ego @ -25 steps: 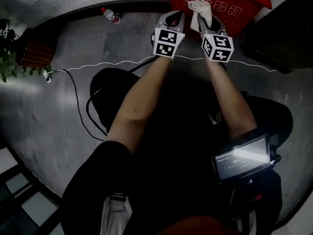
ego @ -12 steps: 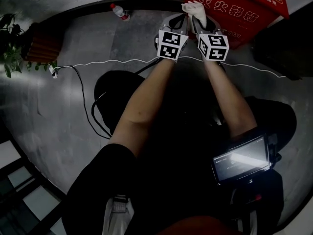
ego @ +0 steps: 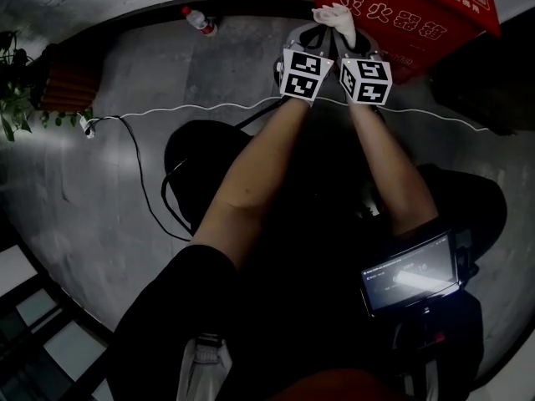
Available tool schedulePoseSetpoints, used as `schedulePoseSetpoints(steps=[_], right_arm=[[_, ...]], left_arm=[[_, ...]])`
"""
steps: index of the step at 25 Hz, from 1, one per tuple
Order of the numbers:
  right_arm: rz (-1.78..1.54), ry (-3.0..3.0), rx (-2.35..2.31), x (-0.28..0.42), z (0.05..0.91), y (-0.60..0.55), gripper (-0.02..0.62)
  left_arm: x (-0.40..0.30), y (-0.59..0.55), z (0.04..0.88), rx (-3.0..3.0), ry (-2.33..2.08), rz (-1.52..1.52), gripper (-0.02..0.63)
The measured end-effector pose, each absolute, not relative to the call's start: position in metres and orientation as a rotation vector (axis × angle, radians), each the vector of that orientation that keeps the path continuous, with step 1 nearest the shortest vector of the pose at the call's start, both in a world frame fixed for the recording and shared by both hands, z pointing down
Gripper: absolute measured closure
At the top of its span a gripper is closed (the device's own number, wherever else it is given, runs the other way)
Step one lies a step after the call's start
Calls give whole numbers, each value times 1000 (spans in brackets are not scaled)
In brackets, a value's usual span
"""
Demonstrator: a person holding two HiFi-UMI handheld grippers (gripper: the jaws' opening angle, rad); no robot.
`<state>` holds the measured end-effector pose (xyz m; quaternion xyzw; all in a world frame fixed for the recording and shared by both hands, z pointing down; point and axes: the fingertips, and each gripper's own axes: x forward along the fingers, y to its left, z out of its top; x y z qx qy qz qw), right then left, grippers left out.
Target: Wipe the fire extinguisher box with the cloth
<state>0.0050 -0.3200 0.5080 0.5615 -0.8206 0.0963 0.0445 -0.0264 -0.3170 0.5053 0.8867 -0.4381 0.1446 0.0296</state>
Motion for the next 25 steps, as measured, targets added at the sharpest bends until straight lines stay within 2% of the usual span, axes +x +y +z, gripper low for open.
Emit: schedulePoseSetpoints(steps=[10,25], right_arm=[[282,-2457,1772,35,505,-315,476],[320,-2335,1964,135,498,-291,474]], left_arm=[[3,-320,504,2685,-1355,388,609],[103,-297,496,2811,-1155,365,609]])
